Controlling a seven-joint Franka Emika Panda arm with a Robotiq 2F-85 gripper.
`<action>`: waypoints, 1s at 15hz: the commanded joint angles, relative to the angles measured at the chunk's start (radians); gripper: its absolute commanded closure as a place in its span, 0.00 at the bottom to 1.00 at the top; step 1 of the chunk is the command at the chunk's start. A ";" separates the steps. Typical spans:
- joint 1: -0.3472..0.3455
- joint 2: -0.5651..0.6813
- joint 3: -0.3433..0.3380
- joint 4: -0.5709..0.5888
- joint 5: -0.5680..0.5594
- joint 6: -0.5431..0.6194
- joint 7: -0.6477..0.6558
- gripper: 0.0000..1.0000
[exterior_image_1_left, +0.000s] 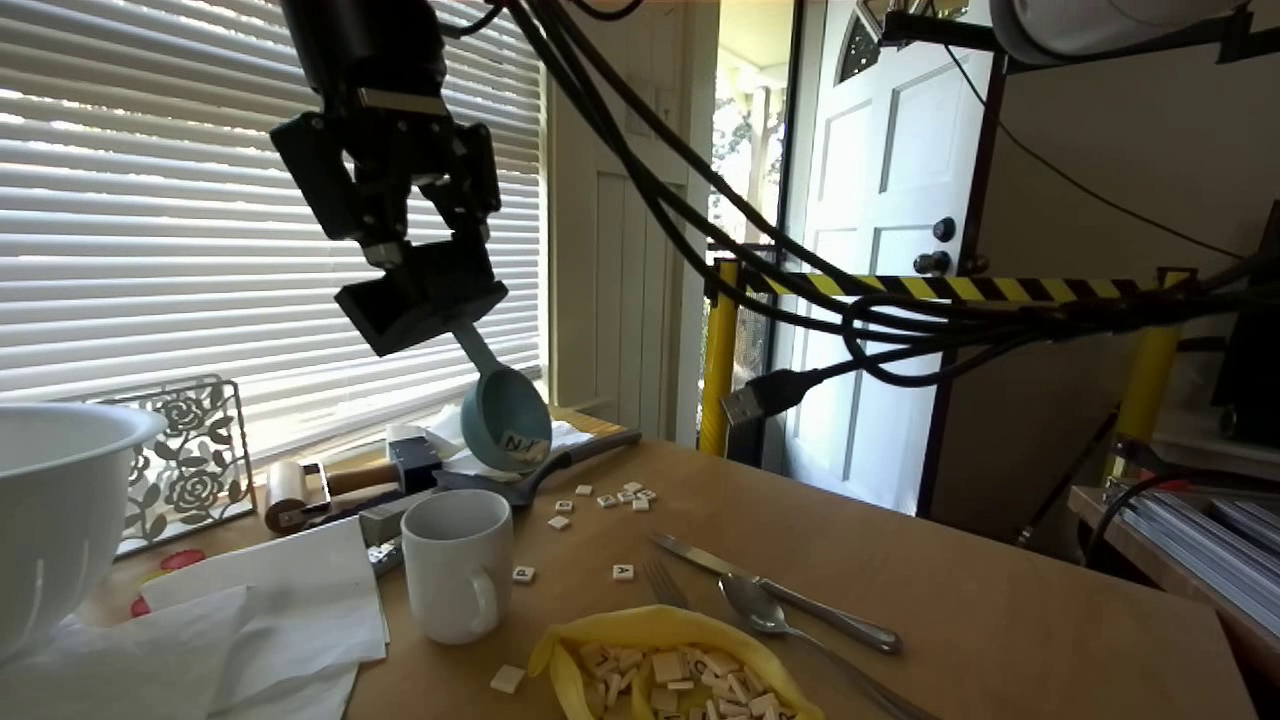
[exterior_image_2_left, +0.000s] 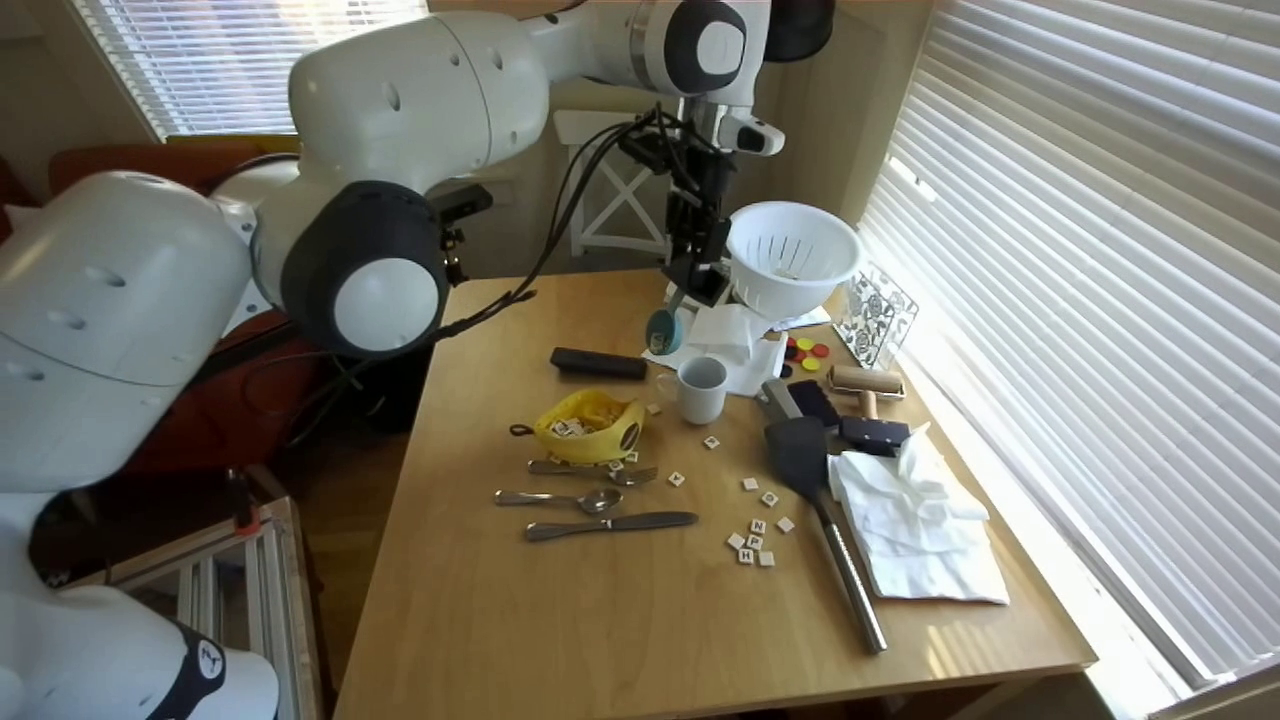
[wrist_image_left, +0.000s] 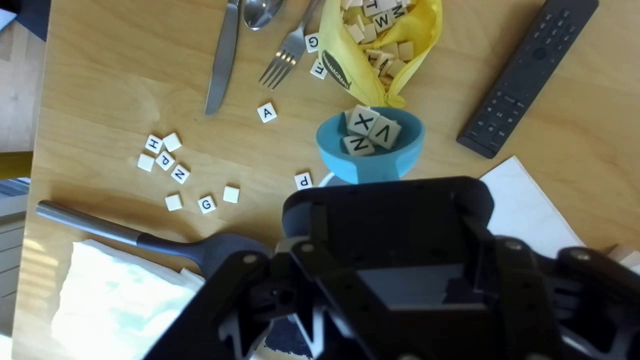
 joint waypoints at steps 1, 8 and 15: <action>-0.011 0.048 0.001 0.089 0.009 0.027 0.007 0.65; -0.019 0.061 -0.016 0.107 -0.001 0.126 0.033 0.65; -0.031 0.072 -0.047 0.096 0.000 0.194 0.068 0.65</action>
